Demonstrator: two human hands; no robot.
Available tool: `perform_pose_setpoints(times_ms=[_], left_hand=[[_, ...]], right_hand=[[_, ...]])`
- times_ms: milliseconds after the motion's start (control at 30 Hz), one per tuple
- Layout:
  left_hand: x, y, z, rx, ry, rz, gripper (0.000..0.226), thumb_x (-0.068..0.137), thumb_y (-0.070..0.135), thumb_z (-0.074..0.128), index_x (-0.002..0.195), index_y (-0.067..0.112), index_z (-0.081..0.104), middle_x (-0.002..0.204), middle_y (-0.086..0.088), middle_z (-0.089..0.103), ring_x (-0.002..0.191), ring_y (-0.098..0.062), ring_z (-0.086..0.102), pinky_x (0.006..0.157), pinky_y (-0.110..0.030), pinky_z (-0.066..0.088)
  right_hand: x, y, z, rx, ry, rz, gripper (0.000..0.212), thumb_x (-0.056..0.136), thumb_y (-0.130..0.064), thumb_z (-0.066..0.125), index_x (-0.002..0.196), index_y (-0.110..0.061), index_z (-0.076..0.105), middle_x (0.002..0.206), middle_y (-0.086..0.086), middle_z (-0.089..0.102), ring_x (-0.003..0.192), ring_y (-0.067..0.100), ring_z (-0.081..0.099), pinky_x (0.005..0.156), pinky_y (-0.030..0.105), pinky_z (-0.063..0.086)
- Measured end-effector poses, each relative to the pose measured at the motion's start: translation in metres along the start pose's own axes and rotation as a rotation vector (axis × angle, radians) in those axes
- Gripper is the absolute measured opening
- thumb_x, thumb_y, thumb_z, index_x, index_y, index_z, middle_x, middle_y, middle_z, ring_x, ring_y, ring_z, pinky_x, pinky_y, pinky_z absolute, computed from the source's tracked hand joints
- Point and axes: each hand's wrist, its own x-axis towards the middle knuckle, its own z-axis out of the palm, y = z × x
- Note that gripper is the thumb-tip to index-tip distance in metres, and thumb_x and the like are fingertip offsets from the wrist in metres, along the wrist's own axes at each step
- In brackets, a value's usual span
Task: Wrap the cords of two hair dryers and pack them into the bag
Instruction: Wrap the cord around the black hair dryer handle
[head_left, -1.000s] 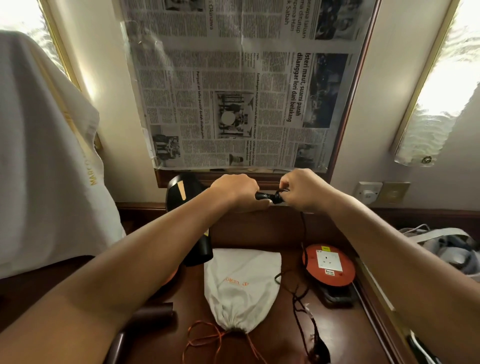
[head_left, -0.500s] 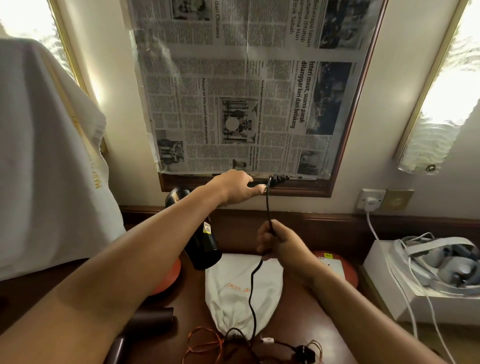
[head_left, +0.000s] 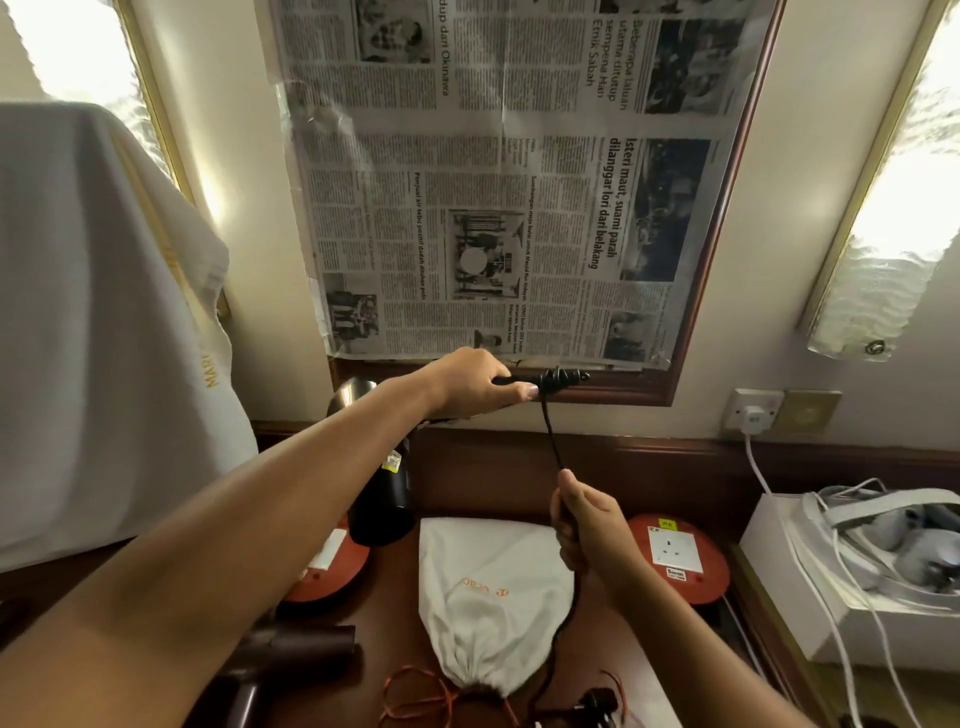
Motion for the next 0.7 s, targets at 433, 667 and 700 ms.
perform_pose_setpoints(times_ms=[433, 667, 700], left_hand=[[-0.001, 0.014, 0.015, 0.030, -0.031, 0.087, 0.050, 0.091, 0.058, 0.051, 0.100, 0.012, 0.071, 0.053, 0.006, 0.051, 0.042, -0.001, 0.044, 0.045, -0.016, 0.032], [-0.003, 0.030, 0.016, 0.177, -0.134, 0.121, 0.054, 0.089, 0.062, 0.050, 0.104, 0.015, 0.071, 0.079, -0.004, 0.068, 0.070, -0.013, 0.060, 0.063, -0.029, 0.042], [-0.004, 0.033, 0.016, 0.215, -0.142, 0.118, 0.053, 0.089, 0.062, 0.049, 0.104, 0.016, 0.071, 0.080, -0.002, 0.068, 0.072, -0.013, 0.059, 0.065, -0.031, 0.043]], right_hand=[[0.036, -0.020, -0.028, -0.192, 0.007, 0.047, 0.044, 0.101, -0.034, 0.042, 0.072, -0.005, 0.058, 0.063, 0.007, 0.043, 0.053, 0.014, 0.037, 0.043, 0.024, 0.027], [0.059, -0.088, -0.055, -0.733, 0.172, -0.199, 0.021, 0.088, -0.008, 0.065, 0.069, -0.003, 0.071, 0.055, -0.009, 0.060, 0.053, 0.006, 0.055, 0.047, 0.024, 0.046], [0.060, -0.099, -0.056, -0.763, 0.203, -0.238, 0.023, 0.086, -0.014, 0.070, 0.068, 0.000, 0.072, 0.051, -0.013, 0.060, 0.047, -0.002, 0.054, 0.047, 0.019, 0.044]])
